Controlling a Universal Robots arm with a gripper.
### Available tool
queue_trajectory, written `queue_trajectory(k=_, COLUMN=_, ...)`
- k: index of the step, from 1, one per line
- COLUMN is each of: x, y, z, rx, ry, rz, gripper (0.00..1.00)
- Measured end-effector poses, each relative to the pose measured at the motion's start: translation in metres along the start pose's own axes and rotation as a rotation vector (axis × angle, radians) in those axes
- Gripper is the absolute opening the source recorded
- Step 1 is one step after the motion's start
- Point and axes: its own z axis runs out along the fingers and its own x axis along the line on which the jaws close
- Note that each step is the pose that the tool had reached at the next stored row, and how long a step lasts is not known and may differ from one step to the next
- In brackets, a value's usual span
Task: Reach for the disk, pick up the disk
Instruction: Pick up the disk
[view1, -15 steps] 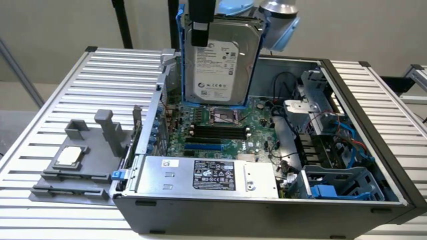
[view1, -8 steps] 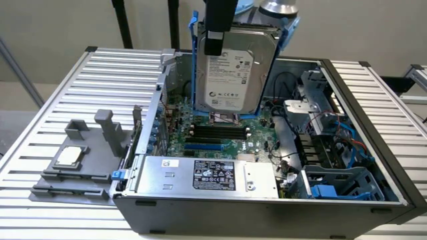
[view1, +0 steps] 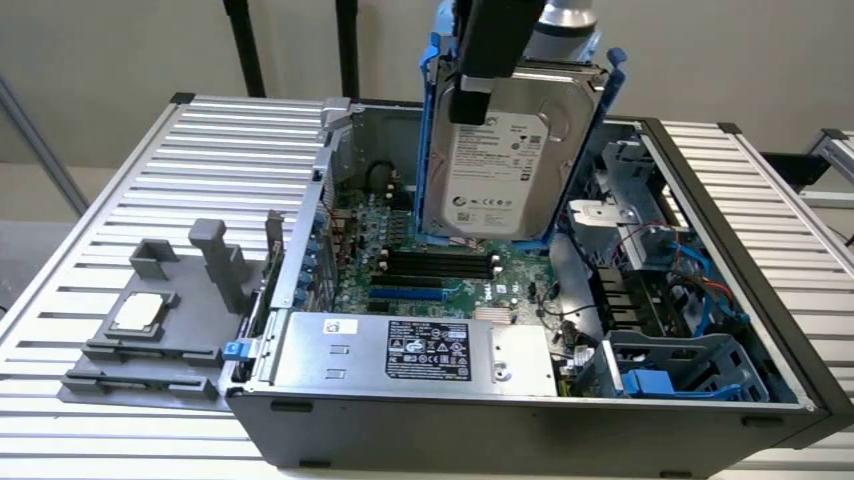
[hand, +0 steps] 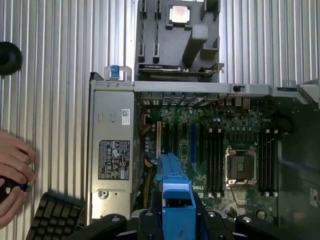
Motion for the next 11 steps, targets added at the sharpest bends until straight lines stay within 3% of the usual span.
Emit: queue_trajectory(k=11, x=0.016, y=-0.0362, z=-0.0016, rx=0.0000, ry=-0.0001, rz=-0.001, gripper=0.33)
